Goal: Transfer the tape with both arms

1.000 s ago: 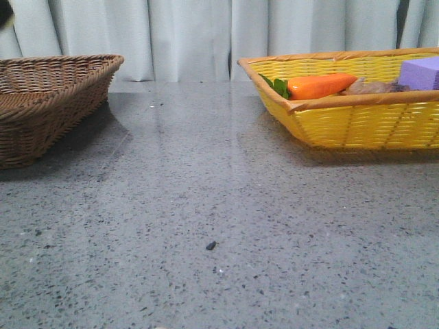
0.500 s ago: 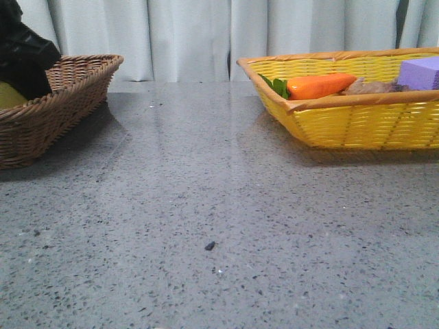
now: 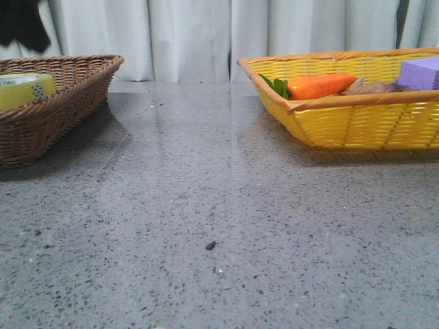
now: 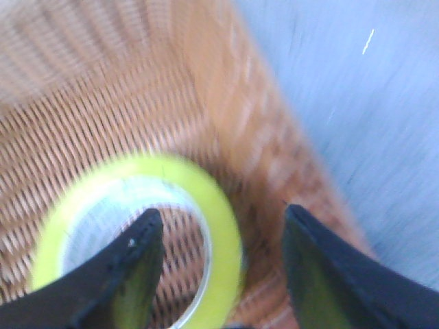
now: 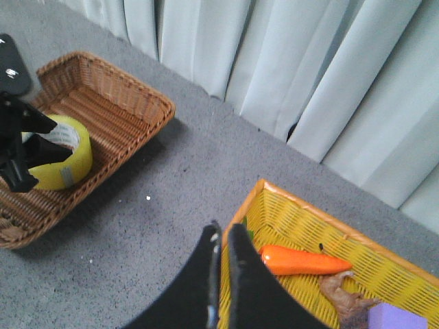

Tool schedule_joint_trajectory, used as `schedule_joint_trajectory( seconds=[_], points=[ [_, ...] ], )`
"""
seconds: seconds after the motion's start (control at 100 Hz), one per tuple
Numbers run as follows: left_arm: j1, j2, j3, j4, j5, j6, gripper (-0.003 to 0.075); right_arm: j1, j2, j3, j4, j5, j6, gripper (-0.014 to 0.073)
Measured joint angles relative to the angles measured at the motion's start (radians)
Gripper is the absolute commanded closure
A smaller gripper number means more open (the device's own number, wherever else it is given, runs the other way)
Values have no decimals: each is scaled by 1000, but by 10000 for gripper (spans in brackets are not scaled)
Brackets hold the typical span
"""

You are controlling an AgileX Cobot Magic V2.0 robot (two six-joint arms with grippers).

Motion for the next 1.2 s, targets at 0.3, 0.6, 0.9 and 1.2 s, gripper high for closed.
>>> schedule_joint_trajectory(
  seconds=[0.3,0.6,0.9,1.2],
  points=[
    [0,-255,28,-130,-22,0,643,0,-216,190,-3,-73,4,660],
    [0,-508,237,-154,-36,-2,741,0,-582,651,-27,-295,56,660],
    [0,-839,551,-180,-159,-2,741,0,-905,1052,-55,-470,109,660],
    [0,-1154,784,-186,-233,-2,741,0,-1170,1391,-66,-662,126,660]
  ],
)
